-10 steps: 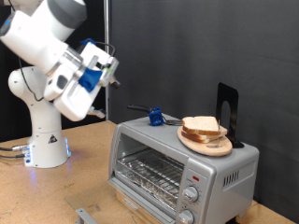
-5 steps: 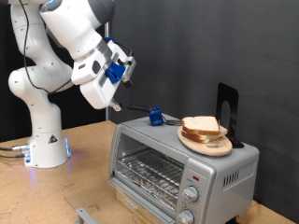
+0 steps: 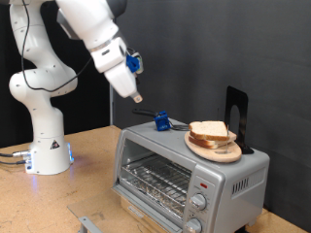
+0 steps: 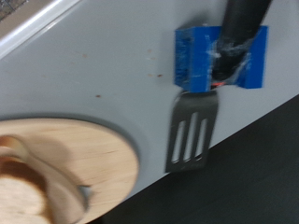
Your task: Make a piece of toast with the oven
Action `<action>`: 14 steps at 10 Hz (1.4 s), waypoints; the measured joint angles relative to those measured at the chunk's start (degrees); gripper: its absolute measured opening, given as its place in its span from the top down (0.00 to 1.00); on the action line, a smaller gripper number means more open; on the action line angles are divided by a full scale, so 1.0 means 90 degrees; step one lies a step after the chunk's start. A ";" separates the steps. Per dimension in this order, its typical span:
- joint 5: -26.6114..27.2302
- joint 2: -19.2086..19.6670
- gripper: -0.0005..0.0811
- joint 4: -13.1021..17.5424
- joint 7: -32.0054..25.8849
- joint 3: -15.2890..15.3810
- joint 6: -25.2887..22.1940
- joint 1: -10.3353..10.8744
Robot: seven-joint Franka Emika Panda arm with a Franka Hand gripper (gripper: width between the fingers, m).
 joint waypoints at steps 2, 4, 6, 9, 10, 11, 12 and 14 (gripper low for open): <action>-0.0441 -0.0176 0.00 -0.0043 0.0415 0.0357 -0.0163 -0.0004; -0.0642 -0.0309 0.00 -0.0264 0.0893 0.0693 0.0235 -0.0018; -0.0643 -0.0393 0.00 -0.0491 0.1243 0.0942 0.0564 -0.0016; -0.0653 -0.0407 0.00 -0.0756 0.1503 0.1277 0.0932 -0.0015; -0.0703 -0.0397 0.00 -0.0835 0.1597 0.1402 0.1092 -0.0016; -0.0766 -0.0375 0.00 -0.0923 0.1719 0.1537 0.1301 -0.0017; -0.0801 -0.0345 0.00 -0.1014 0.1848 0.1661 0.1479 -0.0018; -0.0924 -0.0239 0.00 -0.1179 0.2039 0.1841 0.1788 -0.0023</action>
